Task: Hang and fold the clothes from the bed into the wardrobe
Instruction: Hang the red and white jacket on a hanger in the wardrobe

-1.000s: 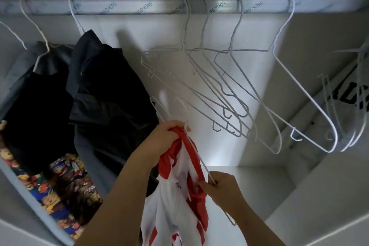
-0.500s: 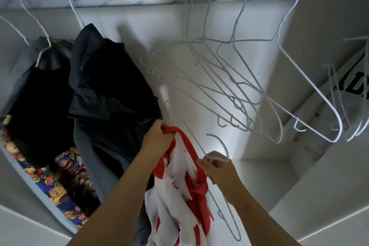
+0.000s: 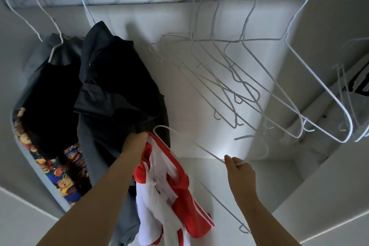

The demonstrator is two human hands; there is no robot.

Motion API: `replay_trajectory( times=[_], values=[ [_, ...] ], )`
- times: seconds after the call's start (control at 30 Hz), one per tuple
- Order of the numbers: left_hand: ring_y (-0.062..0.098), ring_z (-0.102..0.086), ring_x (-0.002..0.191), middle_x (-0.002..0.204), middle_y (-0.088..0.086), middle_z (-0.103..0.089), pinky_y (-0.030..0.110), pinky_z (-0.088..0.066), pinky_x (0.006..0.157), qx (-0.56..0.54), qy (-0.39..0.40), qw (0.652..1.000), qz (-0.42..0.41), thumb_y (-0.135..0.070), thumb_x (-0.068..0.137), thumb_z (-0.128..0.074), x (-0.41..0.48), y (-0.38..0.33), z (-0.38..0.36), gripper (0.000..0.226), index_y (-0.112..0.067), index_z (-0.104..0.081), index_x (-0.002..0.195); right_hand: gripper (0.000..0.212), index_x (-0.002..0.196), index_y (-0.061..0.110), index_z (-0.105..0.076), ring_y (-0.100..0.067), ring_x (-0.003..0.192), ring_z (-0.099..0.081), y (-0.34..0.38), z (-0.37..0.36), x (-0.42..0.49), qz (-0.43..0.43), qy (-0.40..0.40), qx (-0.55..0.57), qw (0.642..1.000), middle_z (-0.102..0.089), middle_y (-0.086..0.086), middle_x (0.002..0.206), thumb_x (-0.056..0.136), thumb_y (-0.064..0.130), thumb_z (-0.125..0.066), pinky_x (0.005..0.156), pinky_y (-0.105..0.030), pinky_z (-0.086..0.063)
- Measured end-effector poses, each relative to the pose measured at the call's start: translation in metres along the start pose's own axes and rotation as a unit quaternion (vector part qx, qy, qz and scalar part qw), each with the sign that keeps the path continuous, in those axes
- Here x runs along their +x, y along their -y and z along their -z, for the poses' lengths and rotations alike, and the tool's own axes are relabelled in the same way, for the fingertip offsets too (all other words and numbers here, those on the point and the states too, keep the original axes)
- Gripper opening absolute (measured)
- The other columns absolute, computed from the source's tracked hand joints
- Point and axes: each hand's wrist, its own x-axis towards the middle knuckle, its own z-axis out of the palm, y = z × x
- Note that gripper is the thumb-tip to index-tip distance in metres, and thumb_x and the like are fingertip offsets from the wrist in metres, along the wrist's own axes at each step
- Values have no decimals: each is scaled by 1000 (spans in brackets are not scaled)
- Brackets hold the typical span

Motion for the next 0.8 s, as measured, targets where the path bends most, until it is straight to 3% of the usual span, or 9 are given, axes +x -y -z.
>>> replay_trajectory(
  times=[0.1, 0.2, 0.3, 0.43, 0.53, 0.67, 0.8],
  values=[
    [31, -56, 85, 88, 15, -57, 40, -47, 84, -55, -2, 998, 12, -20, 91, -48, 8, 6, 9, 25, 0, -56, 104, 60, 42, 22, -17, -13, 48, -16, -1, 1, -3, -7, 1, 38, 999, -14, 9, 38, 87, 12, -54, 55, -30, -17],
    [33, -54, 93, 97, 19, -57, 41, -43, 93, -37, -20, 999, 5, -19, 90, -45, 14, 9, 13, 32, 1, -55, 112, 61, 37, 20, -21, -8, 45, -14, -2, 3, -3, -4, 17, 54, 998, -13, 9, 39, 86, 7, -54, 54, -29, -15],
    [30, -55, 79, 86, 15, -58, 35, -46, 80, -8, -25, 999, -48, -18, 88, -45, 10, 14, 12, 28, -2, -56, 108, 55, 36, 19, -27, -9, 42, -14, -2, 4, -4, 16, 56, -1, 998, -14, 8, 38, 83, 5, -52, 50, -27, -15],
    [21, -51, 66, 77, 6, -57, 30, -41, 65, 121, -31, 979, -161, -24, 87, -45, -8, 20, 10, 16, -13, -54, 95, 52, 36, 18, -27, -9, 42, -13, -6, 10, -3, 7, 56, -24, 998, -14, 8, 38, 80, 4, -51, 47, -25, -15],
    [21, -55, 81, 90, 1, -53, 29, -41, 67, 303, -65, 917, -250, -33, 91, -43, -21, 16, 10, 15, -22, -54, 92, 53, 34, 17, -27, -10, 38, -15, -4, 10, -3, 16, 64, -54, 996, -15, 7, 35, 80, 4, -51, 46, -25, -15],
    [16, -52, 81, 88, -2, -47, 26, -39, 70, 307, 20, 879, -365, -29, 92, -51, -42, 14, -9, 17, -16, -62, 96, 52, 40, 18, -23, -11, 32, -22, 0, -1, -8, 43, 75, -111, 990, -23, 4, 29, 82, 11, -51, 43, -22, -19],
    [7, -50, 71, 75, -8, -52, 13, -40, 64, 201, 108, 896, -381, -19, 90, -56, -69, 13, -34, 8, -14, -63, 88, 50, 42, 19, -28, -8, 31, -27, 3, -13, -8, 38, 82, -89, 992, -30, 6, 27, 86, 11, -50, 42, -19, -23]
  ],
)
